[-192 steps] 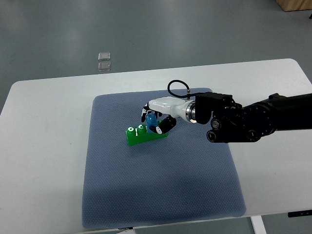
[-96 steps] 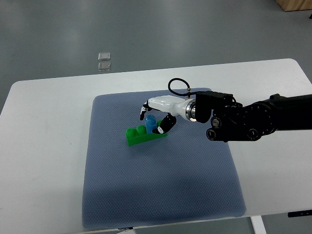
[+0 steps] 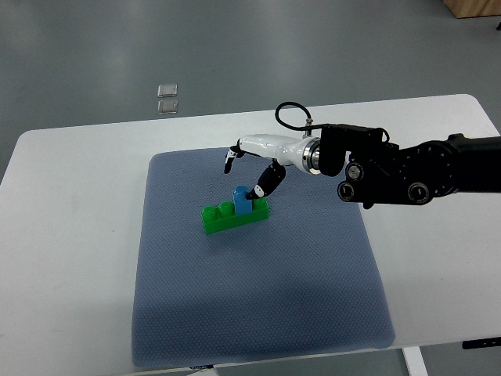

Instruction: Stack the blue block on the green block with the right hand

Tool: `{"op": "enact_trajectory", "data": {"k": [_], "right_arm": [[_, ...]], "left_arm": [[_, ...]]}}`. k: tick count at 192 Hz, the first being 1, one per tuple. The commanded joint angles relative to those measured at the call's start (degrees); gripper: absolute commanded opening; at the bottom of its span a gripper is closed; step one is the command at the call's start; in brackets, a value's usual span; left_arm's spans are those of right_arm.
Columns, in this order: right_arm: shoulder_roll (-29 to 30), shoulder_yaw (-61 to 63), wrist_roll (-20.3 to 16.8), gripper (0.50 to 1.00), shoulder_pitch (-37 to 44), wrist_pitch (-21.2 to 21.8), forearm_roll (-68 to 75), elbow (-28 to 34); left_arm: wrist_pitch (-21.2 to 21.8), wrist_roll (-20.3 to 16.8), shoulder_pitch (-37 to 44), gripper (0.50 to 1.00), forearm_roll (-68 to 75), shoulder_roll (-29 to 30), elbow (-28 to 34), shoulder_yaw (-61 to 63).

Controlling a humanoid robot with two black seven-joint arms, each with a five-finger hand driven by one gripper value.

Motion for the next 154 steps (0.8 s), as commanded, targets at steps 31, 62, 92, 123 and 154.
{"op": "enact_trajectory", "data": {"k": [31,62,92,123,154], "right_arm": [[-3.86,8.67,-0.83,0.860,0.02,6.76,9.02,-0.10],[-4.03,18.43,-2.76,0.913,-3.84,7.28,21.24,-3.97],[-1.22,35.39,-3.90,0.913,-14.04,7.28,32.32,-16.10],[6.34,52.79,-3.11,0.913,-24.14,7.90,34.34,-22.95],[10.55,66.76,-1.27,0.924,-30.65,9.83,34.69,-26.03]], "left_arm": [[-0.02,0.00,-0.04,1.000,0.00,0.00,-0.18,0.07],[-0.02,0.00,-0.04,1.000,0.00,0.00,-0.18,0.07],[-0.02,0.00,-0.04,1.000,0.00,0.00,-0.18,0.16],[-0.02,0.00,-0.04,1.000,0.00,0.00,-0.18,0.16],[-0.02,0.00,-0.04,1.000,0.00,0.00,-0.18,0.16]]}}
